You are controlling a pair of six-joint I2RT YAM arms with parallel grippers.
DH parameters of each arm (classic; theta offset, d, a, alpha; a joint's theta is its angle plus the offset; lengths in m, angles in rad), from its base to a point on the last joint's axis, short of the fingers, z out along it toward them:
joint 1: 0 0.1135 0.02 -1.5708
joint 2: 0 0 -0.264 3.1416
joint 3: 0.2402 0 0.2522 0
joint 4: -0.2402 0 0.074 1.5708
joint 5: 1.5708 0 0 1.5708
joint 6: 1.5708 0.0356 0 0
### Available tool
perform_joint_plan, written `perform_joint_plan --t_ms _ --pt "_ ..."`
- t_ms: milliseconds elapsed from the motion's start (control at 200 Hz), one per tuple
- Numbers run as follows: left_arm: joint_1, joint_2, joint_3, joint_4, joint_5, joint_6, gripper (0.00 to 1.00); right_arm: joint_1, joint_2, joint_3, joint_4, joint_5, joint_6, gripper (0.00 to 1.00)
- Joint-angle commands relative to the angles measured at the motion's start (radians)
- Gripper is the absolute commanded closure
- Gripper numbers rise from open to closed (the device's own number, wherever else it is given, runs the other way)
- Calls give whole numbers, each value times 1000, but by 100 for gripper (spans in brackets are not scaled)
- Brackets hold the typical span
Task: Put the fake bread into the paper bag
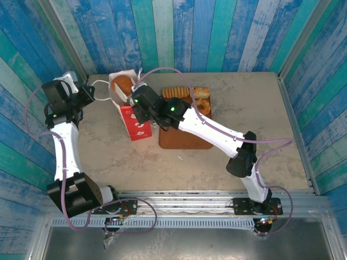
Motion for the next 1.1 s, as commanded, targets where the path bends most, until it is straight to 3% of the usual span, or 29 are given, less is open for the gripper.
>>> perform_joint_plan --t_ms 0,1092 --pt "4 -53 -10 5 13 7 100 -2 -19 29 23 17 -7 47" --pt "5 -47 6 16 52 -16 97 -4 -101 27 34 55 -38 39"
